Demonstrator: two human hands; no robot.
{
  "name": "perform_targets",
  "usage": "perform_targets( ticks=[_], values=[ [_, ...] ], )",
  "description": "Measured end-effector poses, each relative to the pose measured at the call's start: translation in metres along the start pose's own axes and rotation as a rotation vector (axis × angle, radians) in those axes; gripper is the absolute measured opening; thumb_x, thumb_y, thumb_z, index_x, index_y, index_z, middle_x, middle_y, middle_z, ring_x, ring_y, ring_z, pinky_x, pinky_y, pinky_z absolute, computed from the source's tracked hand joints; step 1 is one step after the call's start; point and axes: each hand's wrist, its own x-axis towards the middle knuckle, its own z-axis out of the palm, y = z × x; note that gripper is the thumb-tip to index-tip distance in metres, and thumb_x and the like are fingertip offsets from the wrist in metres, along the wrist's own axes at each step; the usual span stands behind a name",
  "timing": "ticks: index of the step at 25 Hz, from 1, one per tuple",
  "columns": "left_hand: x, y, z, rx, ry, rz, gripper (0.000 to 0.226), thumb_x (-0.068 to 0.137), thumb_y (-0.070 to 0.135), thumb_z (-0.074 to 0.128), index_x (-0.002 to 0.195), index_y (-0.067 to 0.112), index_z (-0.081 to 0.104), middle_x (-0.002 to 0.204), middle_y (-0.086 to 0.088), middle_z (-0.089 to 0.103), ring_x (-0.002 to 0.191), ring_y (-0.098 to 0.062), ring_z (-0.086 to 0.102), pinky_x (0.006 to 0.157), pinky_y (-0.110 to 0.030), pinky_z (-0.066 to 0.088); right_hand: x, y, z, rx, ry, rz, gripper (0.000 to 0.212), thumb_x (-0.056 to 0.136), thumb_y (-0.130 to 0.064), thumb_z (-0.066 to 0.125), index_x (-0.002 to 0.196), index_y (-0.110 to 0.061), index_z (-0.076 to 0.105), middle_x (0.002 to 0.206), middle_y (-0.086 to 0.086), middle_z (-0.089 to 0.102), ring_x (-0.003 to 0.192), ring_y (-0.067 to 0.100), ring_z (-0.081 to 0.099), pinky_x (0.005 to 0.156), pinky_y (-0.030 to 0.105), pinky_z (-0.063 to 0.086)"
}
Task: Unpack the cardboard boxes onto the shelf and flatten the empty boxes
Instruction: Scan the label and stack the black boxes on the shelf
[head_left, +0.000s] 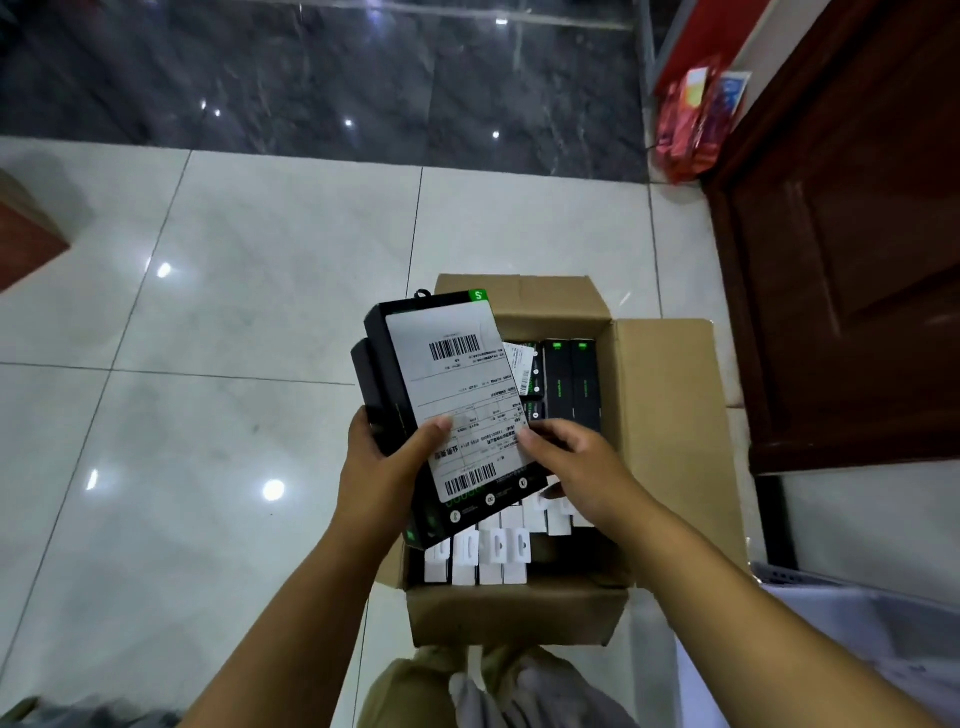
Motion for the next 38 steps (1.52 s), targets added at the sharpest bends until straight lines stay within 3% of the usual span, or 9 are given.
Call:
perform_targets(
  ticks=[4,7,11,19,23,27,33,36,38],
  values=[
    [-0.025,0.032,0.011,-0.018,-0.072,0.044,0.048,0.078,0.017,0.069,0.122,0.016,0.049,0.108,-0.003,0.066,0.085,-0.017,0.071,0.058,-0.020,0.055,-0.038,-0.023,-0.006,0.069,0.027,-0.039,0.020,0.094,-0.037,0.056,0.106,-0.023,0.065,0.099,-0.004,0.073,0.092,0.011,0.069,0.081,0.029,0.056],
    [-0.037,0.053,0.014,0.000,-0.159,0.083,0.048,0.072,0.025,0.070,0.116,0.021,0.052,0.107,0.000,0.067,0.084,-0.016,0.071,0.059,-0.022,0.056,-0.060,-0.037,-0.004,0.135,0.081,-0.095,0.017,0.095,-0.032,0.056,0.102,-0.021,0.066,0.097,-0.001,0.074,0.088,0.009,0.070,0.077,0.023,0.057],
    [-0.043,0.071,0.006,0.052,-0.266,0.104,0.040,0.073,0.027,0.071,0.108,0.028,0.053,0.105,0.002,0.069,0.086,-0.013,0.071,0.061,-0.024,0.056,-0.085,-0.042,0.009,0.215,0.184,-0.132,0.020,0.094,-0.035,0.057,0.104,-0.021,0.067,0.097,-0.003,0.075,0.092,0.014,0.071,0.083,0.032,0.057],
    [-0.070,0.097,0.002,0.102,-0.475,0.101,0.050,0.078,0.022,0.074,0.122,0.023,0.052,0.111,0.003,0.070,0.096,-0.018,0.070,0.086,-0.043,0.056,-0.146,-0.045,0.032,0.392,0.406,-0.227,0.017,0.091,-0.026,0.059,0.101,-0.014,0.067,0.090,-0.002,0.076,0.083,0.013,0.071,0.070,0.023,0.055],
    [-0.100,0.112,0.015,0.148,-0.538,0.168,0.039,0.081,0.019,0.072,0.115,0.025,0.055,0.102,0.007,0.069,0.076,0.001,0.069,0.061,-0.012,0.052,-0.186,-0.045,0.029,0.411,0.502,-0.265,0.015,0.095,-0.023,0.056,0.098,-0.013,0.067,0.084,-0.004,0.075,0.075,0.008,0.071,0.063,0.020,0.053],
    [-0.132,0.123,0.029,0.120,-0.677,0.136,0.043,0.081,0.019,0.071,0.120,0.022,0.055,0.112,-0.001,0.070,0.094,-0.019,0.070,0.084,-0.040,0.056,-0.228,-0.046,0.022,0.407,0.588,-0.315,0.020,0.095,-0.026,0.056,0.102,-0.010,0.066,0.080,-0.005,0.074,0.069,0.007,0.068,0.060,0.020,0.052],
    [-0.207,0.125,0.041,0.102,-0.791,0.197,0.030,0.083,0.018,0.068,0.111,0.022,0.056,0.104,-0.001,0.072,0.088,-0.019,0.071,0.072,-0.033,0.056,-0.311,-0.032,0.020,0.385,0.683,-0.404,0.020,0.092,-0.031,0.057,0.101,-0.017,0.066,0.085,-0.004,0.073,0.073,0.008,0.066,0.068,0.025,0.055],
    [-0.249,0.119,0.041,0.105,-0.842,0.205,0.037,0.082,0.021,0.068,0.117,0.019,0.056,0.106,-0.004,0.072,0.089,-0.021,0.071,0.074,-0.035,0.056,-0.356,-0.019,0.026,0.406,0.693,-0.458,0.022,0.090,-0.032,0.057,0.107,-0.020,0.066,0.094,-0.004,0.074,0.081,0.010,0.068,0.077,0.030,0.056],
    [-0.284,0.112,0.038,0.101,-0.894,0.200,0.042,0.083,0.022,0.066,0.122,0.014,0.054,0.107,-0.015,0.070,0.079,-0.018,0.072,0.063,-0.028,0.056,-0.391,-0.005,0.034,0.396,0.691,-0.500,0.029,0.085,-0.038,0.063,0.111,-0.024,0.065,0.099,-0.007,0.074,0.087,0.008,0.069,0.082,0.032,0.055]
  ],
)
